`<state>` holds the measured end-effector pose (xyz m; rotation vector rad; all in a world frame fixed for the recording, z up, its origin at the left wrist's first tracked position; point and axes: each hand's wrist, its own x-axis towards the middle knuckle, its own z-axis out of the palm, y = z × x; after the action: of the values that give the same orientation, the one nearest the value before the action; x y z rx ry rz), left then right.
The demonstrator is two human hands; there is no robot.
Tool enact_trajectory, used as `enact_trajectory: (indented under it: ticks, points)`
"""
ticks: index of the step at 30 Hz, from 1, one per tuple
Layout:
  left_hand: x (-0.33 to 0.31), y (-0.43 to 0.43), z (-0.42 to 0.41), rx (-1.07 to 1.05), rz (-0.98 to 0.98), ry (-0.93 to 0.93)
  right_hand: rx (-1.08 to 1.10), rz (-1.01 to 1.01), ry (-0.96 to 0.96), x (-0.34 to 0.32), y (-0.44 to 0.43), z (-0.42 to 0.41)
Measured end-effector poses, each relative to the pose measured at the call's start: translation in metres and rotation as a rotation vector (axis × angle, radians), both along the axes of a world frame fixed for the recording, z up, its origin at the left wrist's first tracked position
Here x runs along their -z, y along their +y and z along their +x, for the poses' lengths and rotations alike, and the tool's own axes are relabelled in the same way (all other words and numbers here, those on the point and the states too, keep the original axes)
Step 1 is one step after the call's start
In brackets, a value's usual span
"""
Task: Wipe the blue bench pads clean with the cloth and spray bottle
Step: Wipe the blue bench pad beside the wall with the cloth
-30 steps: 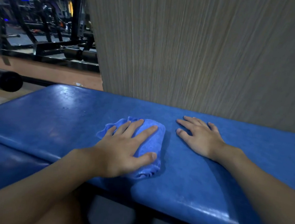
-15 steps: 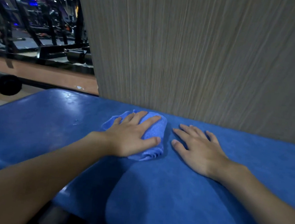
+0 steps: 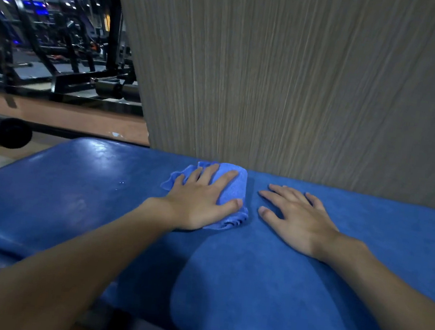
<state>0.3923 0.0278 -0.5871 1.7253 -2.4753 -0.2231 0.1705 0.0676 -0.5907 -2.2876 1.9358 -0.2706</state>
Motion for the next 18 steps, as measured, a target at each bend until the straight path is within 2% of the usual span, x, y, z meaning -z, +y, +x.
enact_trajectory:
  ticks: [7, 10, 12, 15, 18]
  points:
    - [0.000, 0.107, 0.037, 0.024, -0.050, -0.060, -0.006, 0.007, 0.010, -0.005, 0.008, 0.002]
    - [-0.003, 0.129, 0.047, 0.033, -0.062, -0.080, -0.004, 0.064, 0.089, -0.012, 0.008, 0.003]
    - [-0.004, 0.126, 0.046, 0.022, -0.072, -0.073, 0.026, 0.084, 0.113, -0.017, 0.003, 0.006]
    - [-0.003, 0.101, 0.038, 0.003, -0.063, -0.027, 0.034, 0.034, 0.012, -0.017, -0.005, 0.017]
    - [-0.001, 0.060, 0.030, -0.025, -0.053, 0.006, -0.002, 0.017, 0.011, -0.006, -0.009, 0.030]
